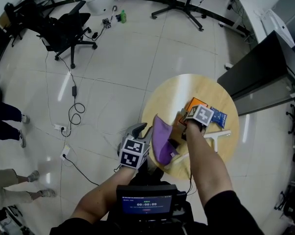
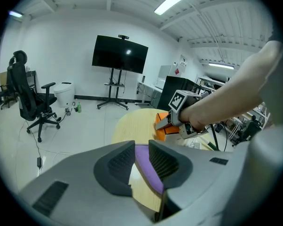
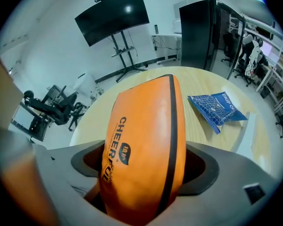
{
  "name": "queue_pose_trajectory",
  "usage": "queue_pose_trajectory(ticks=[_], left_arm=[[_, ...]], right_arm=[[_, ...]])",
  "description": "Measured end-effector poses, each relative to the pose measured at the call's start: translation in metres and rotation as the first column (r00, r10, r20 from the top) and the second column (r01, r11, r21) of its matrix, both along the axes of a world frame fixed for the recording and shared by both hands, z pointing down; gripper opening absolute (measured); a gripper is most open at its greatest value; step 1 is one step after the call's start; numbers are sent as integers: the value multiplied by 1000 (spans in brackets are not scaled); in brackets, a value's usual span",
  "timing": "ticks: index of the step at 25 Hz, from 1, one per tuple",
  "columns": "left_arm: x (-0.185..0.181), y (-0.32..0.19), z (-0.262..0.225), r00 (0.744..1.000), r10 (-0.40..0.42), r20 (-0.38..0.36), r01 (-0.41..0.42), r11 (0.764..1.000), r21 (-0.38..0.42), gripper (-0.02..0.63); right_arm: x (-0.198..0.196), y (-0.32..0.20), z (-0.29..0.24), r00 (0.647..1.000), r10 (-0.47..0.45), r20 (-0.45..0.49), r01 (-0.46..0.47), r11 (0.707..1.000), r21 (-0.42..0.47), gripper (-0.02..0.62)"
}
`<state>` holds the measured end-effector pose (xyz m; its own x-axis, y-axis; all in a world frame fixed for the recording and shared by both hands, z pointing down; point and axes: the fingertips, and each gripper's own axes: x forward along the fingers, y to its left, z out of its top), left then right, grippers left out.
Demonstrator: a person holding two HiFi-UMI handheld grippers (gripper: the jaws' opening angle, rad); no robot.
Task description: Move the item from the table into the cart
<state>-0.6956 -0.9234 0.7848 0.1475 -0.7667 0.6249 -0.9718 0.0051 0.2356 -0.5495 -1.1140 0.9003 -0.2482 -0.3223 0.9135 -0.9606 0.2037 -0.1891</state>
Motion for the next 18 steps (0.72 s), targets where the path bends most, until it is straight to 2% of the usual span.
queue_pose_trajectory(ticks=[3, 8, 14, 18], left_arm=[[4, 2, -7, 1000, 8, -7, -8, 1000, 3, 104], [13, 6, -22, 1000, 20, -1, -20, 1000, 21, 104], [29, 14, -54, 999, 47, 17, -48, 997, 58, 104], [62, 20, -91, 997, 74, 32, -77, 992, 96, 104]], right_arm=[[2, 4, -6, 1000, -31, 7, 31, 999, -9, 380], [3, 16, -24, 991, -82, 103, 82, 997, 2, 347], [5, 31, -81, 957, -162, 242, 140, 984, 106, 344], [30, 47, -148, 916, -213, 341, 151, 968, 199, 344]])
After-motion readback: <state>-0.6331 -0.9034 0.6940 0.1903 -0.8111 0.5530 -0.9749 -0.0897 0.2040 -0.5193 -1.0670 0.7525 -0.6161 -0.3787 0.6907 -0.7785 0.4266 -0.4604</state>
